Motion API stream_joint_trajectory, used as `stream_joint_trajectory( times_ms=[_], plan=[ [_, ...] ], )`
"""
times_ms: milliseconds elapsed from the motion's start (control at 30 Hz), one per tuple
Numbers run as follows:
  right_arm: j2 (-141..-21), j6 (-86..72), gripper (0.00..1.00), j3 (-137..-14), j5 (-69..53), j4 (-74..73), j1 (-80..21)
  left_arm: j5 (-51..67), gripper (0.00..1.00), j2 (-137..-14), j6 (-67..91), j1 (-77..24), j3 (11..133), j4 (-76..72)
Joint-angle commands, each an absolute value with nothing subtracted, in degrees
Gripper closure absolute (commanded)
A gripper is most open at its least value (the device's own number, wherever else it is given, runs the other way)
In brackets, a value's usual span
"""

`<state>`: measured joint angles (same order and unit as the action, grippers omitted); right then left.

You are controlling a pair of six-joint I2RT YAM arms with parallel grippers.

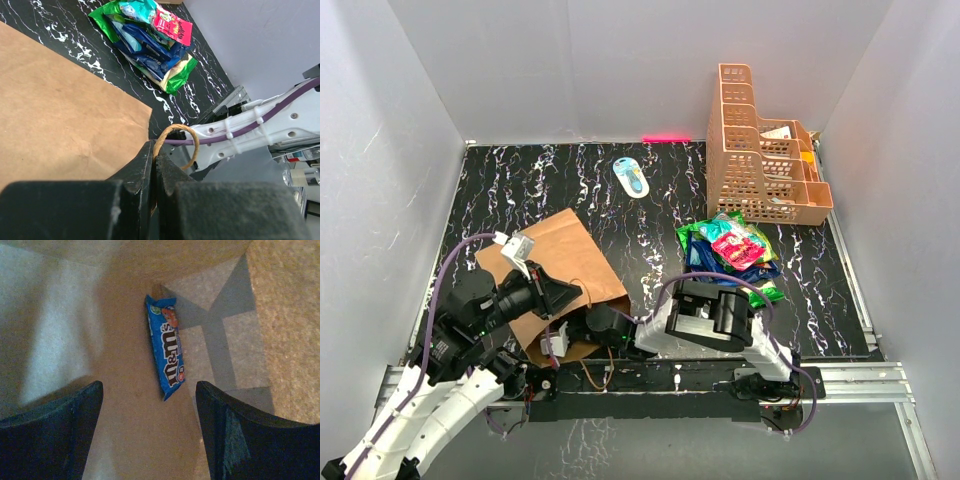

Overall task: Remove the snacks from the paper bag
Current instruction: Adjust the paper bag at the center of the board.

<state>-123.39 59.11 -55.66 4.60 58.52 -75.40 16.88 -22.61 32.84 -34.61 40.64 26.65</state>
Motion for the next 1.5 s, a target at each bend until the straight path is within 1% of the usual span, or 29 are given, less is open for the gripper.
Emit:
stream_joint_trajectory(
  times_ms=[0, 100, 233, 300, 367, 467, 600, 767, 867, 967, 1100, 1200, 1333, 1467],
  plan=[
    [-126.5, 61.9, 0.23, -61.2, 6.5, 59.7, -75.1, 18.4, 1.00, -22.2, 30.7, -34.7, 43.0, 25.9],
    [-128.3, 63.7, 0.23, -64.0, 7.7, 58.0, -75.1, 18.6, 1.00, -21.8, 30.6, -34.6, 43.1, 25.3],
    [-126.7, 61.6, 0.23, -62.2, 11.4, 58.1, -75.1, 17.1, 1.00, -23.1, 30.1, -34.6, 44.9, 23.8],
    [-125.8, 61.4, 0.23, -61.0, 14.3, 58.6, -75.0, 14.7, 1.00, -25.1, 29.6, -34.7, 46.2, 23.0],
    [-124.4, 60.9, 0.23, -59.5, 17.8, 58.9, -74.7, 15.1, 1.00, -27.5, 28.7, -34.7, 46.7, 19.7],
    [-121.4, 59.2, 0.23, -55.9, 19.9, 59.1, -73.6, 16.2, 1.00, -33.4, 28.9, -34.6, 48.0, 14.1],
    [-115.9, 57.8, 0.23, -49.9, 24.3, 61.5, -71.4, 21.1, 1.00, -43.7, 31.0, -34.6, 50.0, 3.6],
    [-106.8, 57.2, 0.23, -40.6, 27.0, 61.0, -67.8, 30.2, 1.00, -58.5, 33.3, -34.9, 55.6, -6.9],
    [-101.2, 57.5, 0.23, -36.8, 28.1, 58.8, -67.4, 34.0, 1.00, -64.1, 34.2, -35.4, 59.4, -10.2],
    [-96.5, 56.4, 0.24, -34.8, 26.8, 55.0, -69.6, 37.2, 1.00, -66.5, 34.1, -36.8, 61.2, -11.8],
    [-95.5, 54.9, 0.24, -34.4, 25.4, 54.3, -75.9, 38.0, 1.00, -63.3, 29.7, -38.7, 58.0, -6.2],
    [-98.5, 54.5, 0.24, -34.2, 21.7, 57.6, -79.0, 32.2, 1.00, -55.0, 25.4, -38.8, 52.2, 3.1],
    [-105.0, 55.0, 0.23, -36.6, 19.0, 61.8, -79.6, 23.5, 1.00, -41.3, 23.2, -38.7, 45.7, 13.6],
    [-109.0, 56.6, 0.22, -39.9, 17.2, 63.3, -77.9, 20.7, 1.00, -34.0, 24.0, -38.7, 42.3, 16.7]
  ],
)
